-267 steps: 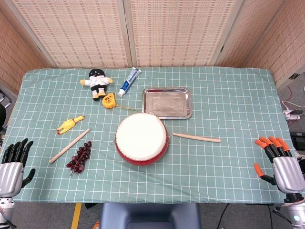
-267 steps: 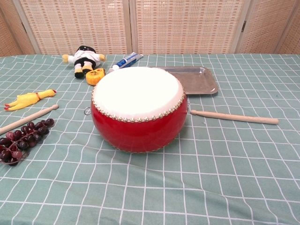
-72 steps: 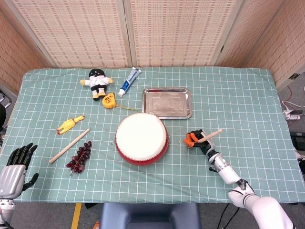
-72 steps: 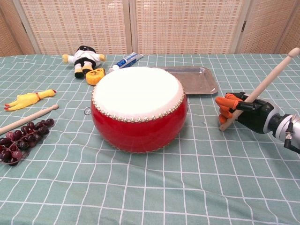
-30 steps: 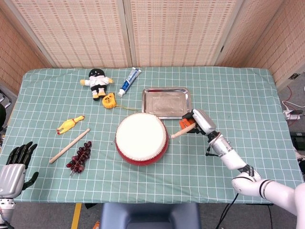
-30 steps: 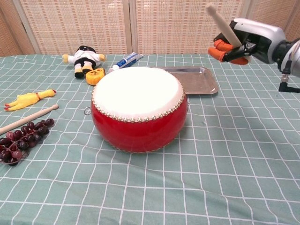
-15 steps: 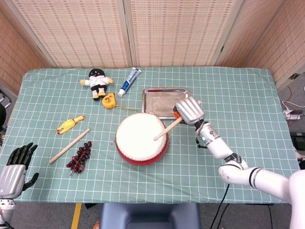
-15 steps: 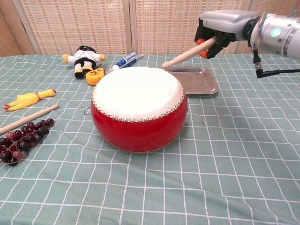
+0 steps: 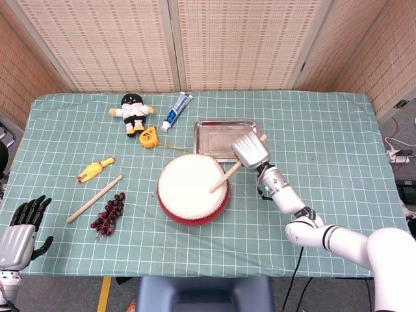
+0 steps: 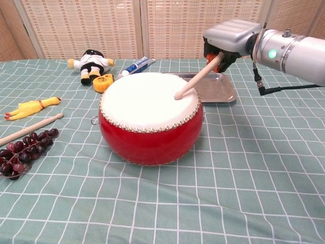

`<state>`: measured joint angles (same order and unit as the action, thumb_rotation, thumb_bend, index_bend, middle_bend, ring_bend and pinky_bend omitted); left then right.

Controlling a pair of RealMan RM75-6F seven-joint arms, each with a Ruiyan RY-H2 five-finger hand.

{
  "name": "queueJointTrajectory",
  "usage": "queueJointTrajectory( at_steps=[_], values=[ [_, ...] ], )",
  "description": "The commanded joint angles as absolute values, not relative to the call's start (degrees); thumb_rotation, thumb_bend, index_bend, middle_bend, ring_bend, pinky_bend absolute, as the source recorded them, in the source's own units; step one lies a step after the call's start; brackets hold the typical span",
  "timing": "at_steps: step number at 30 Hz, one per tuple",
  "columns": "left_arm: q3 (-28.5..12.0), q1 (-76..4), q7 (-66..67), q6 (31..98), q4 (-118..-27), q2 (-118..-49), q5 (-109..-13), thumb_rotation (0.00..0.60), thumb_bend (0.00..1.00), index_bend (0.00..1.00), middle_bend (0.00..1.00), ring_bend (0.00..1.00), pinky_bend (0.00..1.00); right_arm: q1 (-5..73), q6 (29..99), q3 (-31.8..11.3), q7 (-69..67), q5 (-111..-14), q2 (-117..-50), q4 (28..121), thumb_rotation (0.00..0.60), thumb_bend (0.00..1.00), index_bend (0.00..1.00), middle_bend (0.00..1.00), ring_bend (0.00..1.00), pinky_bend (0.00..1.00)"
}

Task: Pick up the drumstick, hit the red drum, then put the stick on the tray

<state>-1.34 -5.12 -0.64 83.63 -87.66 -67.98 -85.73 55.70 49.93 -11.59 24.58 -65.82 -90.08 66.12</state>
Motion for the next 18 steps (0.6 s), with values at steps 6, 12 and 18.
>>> queueJointTrajectory(
  at_steps=[6,12,18],
  values=[
    [-1.42,-5.11,-0.90,83.75,-87.56,-68.00,-85.69,0.600,0.28,0.00,0.00,0.03,0.02,54.19,51.25,-15.00,16.21,-64.17,-90.77,67.86,0.600,0.56,1.00,0.92,1.00,0.96],
    [-1.32,-5.17,-0.84,83.65,-87.65,-68.05,-85.82,0.600,0.28,0.00,0.00,0.03,0.02,54.42,49.28,-15.99,16.30,-60.84,-90.58,68.81,0.600,0.56,1.00,0.92,1.00,0.96],
    [-1.34,-5.09,-0.90,83.76,-87.61,-68.02,-85.73,0.600,0.28,0.00,0.00,0.03,0.02,55.91,51.24,-11.53,27.39,-64.75,-93.25,63.47,0.600,0.56,1.00,0.92,1.00,0.96]
  ],
)
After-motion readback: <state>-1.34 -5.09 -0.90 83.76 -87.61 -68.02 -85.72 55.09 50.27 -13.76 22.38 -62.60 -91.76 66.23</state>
